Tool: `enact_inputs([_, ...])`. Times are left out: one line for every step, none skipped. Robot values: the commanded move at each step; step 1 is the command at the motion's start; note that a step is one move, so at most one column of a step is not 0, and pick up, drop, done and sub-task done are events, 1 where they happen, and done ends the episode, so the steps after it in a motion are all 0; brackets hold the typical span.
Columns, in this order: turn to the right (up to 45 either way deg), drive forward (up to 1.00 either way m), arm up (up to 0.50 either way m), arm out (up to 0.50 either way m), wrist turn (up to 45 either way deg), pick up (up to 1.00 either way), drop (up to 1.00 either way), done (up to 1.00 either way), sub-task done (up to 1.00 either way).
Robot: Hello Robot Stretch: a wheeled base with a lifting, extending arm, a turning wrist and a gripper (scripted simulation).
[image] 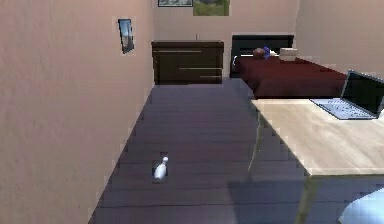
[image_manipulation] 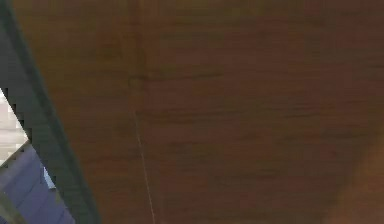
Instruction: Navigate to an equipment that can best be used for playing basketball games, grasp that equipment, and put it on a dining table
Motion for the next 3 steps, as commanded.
enact_inputs([0.0,1.00,0.00,0.00,0.0,0.00,0.00,0.00,0.00])
enact_inputs([0.0,0.50,0.00,0.00,0.0,0.00,0.00,0.00,0.00])
enact_inputs([18.0,0.00,0.00,0.00,0.0,0.00,0.00,0.00,0.00])
